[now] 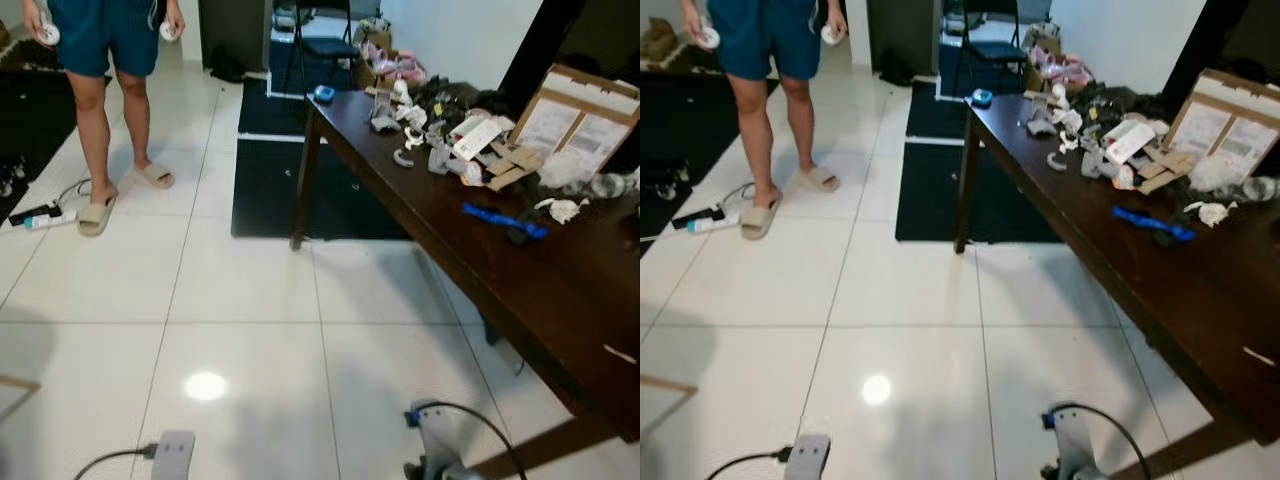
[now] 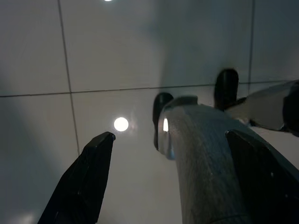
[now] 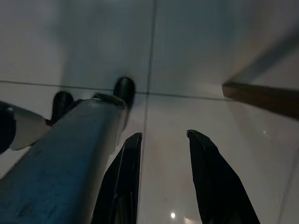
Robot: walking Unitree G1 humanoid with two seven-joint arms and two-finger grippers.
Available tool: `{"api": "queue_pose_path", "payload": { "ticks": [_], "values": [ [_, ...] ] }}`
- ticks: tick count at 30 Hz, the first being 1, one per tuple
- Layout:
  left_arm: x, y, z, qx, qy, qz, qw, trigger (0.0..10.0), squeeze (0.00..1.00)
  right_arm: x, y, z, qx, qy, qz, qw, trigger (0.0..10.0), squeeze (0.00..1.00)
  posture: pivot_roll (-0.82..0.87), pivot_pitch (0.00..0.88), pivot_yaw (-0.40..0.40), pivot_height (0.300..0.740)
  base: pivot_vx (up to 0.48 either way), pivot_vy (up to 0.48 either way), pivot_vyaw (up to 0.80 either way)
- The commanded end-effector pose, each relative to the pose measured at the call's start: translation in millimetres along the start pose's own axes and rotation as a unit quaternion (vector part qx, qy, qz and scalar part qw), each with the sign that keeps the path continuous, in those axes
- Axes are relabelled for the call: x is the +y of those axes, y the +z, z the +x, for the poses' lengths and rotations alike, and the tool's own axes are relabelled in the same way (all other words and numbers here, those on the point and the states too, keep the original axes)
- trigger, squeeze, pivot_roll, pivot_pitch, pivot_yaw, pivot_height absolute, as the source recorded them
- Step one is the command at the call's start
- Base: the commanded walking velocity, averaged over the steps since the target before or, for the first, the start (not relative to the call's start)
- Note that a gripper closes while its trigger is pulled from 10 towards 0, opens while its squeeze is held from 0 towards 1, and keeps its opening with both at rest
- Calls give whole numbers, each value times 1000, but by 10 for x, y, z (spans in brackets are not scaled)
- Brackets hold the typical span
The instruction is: Picking trash to rubbish bin
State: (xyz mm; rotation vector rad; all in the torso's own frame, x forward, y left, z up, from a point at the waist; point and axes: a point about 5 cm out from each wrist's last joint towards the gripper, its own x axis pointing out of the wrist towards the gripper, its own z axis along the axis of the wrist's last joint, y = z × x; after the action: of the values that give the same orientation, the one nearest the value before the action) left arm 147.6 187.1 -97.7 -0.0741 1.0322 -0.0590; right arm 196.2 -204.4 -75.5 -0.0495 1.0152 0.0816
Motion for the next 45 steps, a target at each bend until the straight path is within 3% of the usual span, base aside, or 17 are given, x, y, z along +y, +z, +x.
{"api": "queue_pose_path", "payload": {
  "ticks": [1, 45],
  "values": [
    [-64, -141, -11, 26, -11, -2, 1000, 10000, 0, -32, -13, -7, 5, -3, -2, 1000, 10000, 0, 133, 86, -97, 740, 311, 0, 0],
    [-52, -125, -11, 23, -11, -8, 1000, 10000, 0, -27, -75, -10, 15, -8, 13, 1000, 10000, 0, 138, 90, -89, 740, 304, 0, 0]
  ]
}}
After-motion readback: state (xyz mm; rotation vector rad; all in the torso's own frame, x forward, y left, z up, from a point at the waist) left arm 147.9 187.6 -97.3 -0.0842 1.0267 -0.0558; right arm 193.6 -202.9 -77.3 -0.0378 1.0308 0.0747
